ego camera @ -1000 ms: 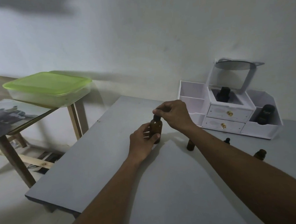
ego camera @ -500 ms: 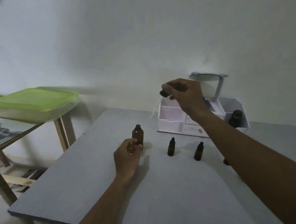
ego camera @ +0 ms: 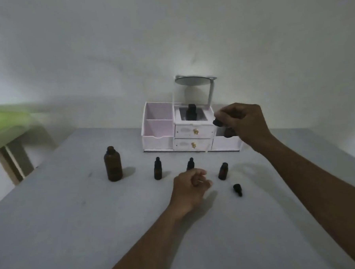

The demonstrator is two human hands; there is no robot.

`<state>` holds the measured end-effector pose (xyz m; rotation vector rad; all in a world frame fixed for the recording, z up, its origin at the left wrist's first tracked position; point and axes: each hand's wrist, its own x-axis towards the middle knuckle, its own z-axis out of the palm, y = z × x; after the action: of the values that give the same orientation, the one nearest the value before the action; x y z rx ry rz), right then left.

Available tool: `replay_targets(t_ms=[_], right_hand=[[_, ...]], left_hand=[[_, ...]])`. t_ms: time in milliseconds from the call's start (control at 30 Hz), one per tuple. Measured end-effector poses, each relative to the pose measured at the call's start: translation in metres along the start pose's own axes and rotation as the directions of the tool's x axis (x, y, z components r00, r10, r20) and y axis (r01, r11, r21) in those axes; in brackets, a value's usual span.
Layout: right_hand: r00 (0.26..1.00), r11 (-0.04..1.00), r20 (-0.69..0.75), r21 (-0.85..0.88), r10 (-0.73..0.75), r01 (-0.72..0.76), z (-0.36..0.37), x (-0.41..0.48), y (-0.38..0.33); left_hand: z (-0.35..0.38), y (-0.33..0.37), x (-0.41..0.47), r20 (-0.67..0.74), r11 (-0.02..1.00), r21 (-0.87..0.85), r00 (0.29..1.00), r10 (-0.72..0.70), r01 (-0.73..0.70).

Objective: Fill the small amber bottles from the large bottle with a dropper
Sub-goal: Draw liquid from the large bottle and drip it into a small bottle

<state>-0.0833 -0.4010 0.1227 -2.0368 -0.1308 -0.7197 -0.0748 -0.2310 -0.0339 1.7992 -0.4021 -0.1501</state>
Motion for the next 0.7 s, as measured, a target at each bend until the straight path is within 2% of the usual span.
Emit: replay_targets(t_ms=[233, 400, 700], right_hand=[[0.993, 0.997, -0.109, -0.055, 0.051, -0.057, -0.032, -0.016, 0.041], [0.989, 0.991, -0.123, -0.099, 0.081, -0.094, -0.038, -0.019, 0.058], [0.989, 0.987, -0.107, -0.113, 0.104, -0.116, -0.029, -0.025, 0.074]], left_hand=[[0.039, 0.006, 0.032, -0.011, 1.0, 0.012, 1.0, 0.022, -0.022], [0.058, 0.008, 0.05, -0.006, 0.997, 0.076, 1.0, 0.031, -0.03], [0.067, -0.003, 0.055, -0.037, 0.988, 0.078, 0.99, 0.134, -0.131]])
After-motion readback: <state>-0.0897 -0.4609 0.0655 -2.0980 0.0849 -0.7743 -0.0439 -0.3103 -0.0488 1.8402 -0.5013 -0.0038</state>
